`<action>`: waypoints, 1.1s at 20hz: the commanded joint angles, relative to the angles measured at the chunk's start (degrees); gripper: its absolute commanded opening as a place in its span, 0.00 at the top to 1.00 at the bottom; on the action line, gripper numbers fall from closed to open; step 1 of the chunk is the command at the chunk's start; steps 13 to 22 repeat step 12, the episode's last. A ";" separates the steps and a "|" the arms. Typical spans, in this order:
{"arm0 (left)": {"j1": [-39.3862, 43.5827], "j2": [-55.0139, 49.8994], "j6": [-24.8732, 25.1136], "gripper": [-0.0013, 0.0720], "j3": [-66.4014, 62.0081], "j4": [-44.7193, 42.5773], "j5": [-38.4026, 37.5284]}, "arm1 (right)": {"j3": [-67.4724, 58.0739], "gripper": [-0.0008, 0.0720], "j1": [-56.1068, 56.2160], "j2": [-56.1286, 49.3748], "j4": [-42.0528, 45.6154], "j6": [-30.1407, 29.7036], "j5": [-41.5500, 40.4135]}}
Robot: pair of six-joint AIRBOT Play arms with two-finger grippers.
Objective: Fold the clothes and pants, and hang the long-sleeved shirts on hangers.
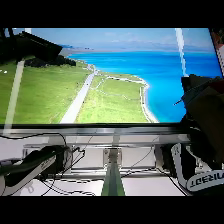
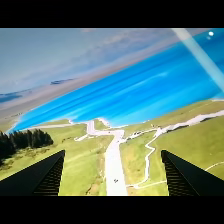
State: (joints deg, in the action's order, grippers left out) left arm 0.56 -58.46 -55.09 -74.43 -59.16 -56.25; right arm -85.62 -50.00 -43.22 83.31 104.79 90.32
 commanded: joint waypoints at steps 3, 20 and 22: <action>-0.07 0.04 0.00 0.03 0.00 0.00 0.02 | 0.11 0.97 24.17 -7.54 -18.82 -9.35 -0.55; -0.07 0.04 0.00 0.03 0.00 0.00 0.02 | 0.11 0.97 63.98 -16.35 19.06 8.37 -18.97; -0.07 0.04 0.00 0.03 0.00 0.00 0.02 | 0.11 0.97 63.98 -16.35 19.06 8.37 -18.97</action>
